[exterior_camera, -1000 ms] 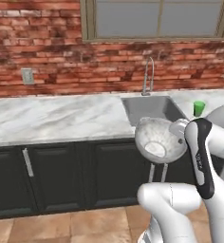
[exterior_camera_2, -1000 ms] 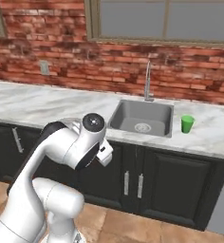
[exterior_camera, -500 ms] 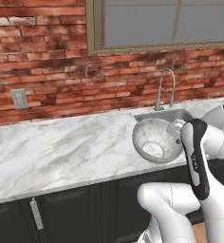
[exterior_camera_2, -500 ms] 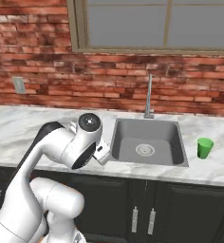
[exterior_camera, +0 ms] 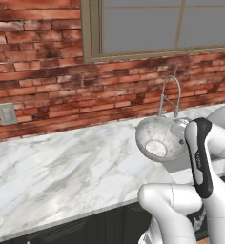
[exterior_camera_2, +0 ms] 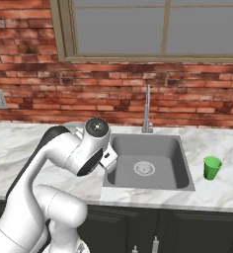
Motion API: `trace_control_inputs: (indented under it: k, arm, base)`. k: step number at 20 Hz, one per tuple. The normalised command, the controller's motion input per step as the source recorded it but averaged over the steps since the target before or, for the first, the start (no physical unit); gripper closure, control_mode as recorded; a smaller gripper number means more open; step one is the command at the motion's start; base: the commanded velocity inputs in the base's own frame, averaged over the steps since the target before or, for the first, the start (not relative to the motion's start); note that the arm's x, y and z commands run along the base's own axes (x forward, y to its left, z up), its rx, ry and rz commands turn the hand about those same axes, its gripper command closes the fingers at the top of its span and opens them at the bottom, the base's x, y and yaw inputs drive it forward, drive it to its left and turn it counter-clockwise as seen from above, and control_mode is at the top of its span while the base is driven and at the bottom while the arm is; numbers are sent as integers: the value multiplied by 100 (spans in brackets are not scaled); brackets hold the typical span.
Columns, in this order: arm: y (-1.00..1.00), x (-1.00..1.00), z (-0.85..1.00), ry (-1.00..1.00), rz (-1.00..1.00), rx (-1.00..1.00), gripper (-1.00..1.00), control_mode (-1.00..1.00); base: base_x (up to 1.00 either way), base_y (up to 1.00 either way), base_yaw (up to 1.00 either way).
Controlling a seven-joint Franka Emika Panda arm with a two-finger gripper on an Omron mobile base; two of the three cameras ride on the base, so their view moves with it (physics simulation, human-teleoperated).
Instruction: Pick the cup and bowl from the counter and place them on the counter next to the sink.
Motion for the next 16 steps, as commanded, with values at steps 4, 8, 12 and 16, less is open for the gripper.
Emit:
trace_control_inputs:
  k: [4,8,12,16]
  arm:
    - [0,0,0,0,0,0,100,100]
    - [0,0,0,0,0,0,100,100]
    - [0,0,0,0,0,0,100,100]
    - [0,0,0,0,0,0,100,100]
  base:
    - [0,0,0]
    - [0,0,0]
    - [0,0,0]
    - [0,0,0]
